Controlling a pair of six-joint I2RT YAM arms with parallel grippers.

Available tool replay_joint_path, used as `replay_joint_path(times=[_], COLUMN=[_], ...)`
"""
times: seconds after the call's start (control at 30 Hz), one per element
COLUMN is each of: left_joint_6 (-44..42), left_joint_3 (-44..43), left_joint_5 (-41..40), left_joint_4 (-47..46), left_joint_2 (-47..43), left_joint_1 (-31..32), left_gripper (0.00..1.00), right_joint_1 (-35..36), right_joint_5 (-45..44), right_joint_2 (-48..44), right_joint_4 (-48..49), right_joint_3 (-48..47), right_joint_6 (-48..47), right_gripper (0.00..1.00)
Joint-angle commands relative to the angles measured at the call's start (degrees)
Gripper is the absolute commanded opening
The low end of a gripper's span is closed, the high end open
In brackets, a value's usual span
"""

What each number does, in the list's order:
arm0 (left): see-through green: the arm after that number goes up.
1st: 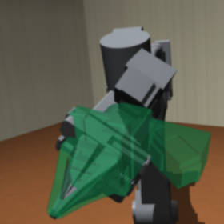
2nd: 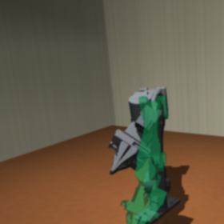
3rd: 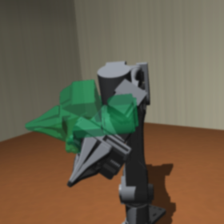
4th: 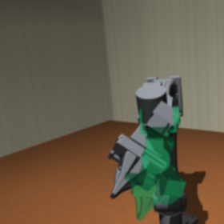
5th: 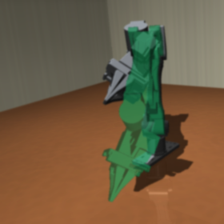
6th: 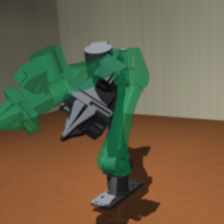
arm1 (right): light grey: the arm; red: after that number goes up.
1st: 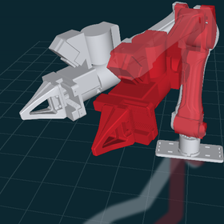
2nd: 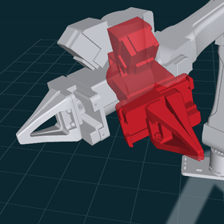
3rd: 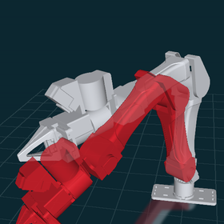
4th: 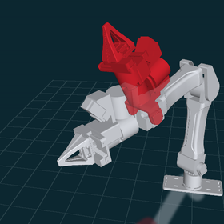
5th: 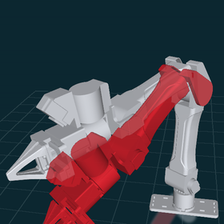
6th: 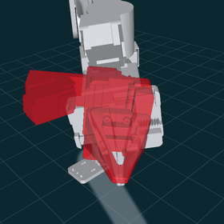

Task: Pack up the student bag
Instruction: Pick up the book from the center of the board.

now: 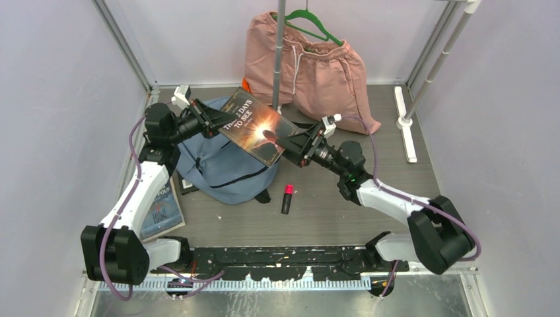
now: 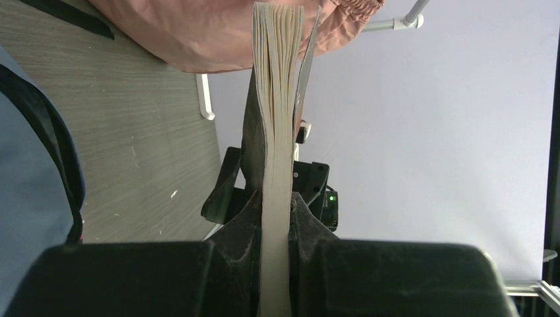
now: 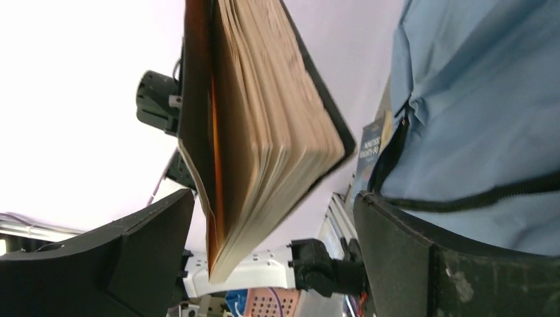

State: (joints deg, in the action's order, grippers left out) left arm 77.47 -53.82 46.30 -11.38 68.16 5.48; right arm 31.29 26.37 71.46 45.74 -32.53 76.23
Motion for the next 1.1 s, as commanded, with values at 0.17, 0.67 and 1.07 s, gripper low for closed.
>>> replay_joint_path(times=[0.17,0.67,1.07], left_joint_6=[0.20,-44.76,-65.14], left_joint_3=[0.76,-10.78,-17.13], left_joint_5=[1.69,-27.96,-43.93], left_joint_4=[-4.53,45.46,54.75], left_joint_2=[-2.18,-4.52,9.09], left_joint_1=[-0.38,4.96,33.11], left_gripper=[0.00,0.97,0.95], right_joint_1=[0.19,-1.53,-17.00], right_joint_5=[-2.07,-11.55,-15.96], right_joint_2=[15.17,-12.05,-28.58], right_joint_4=[34.25,-38.69,-73.82], right_joint_3=[-5.68,-7.15,-16.37], right_joint_6=[13.78,-14.42,-28.18], right_gripper=[0.50,0.01,0.01])
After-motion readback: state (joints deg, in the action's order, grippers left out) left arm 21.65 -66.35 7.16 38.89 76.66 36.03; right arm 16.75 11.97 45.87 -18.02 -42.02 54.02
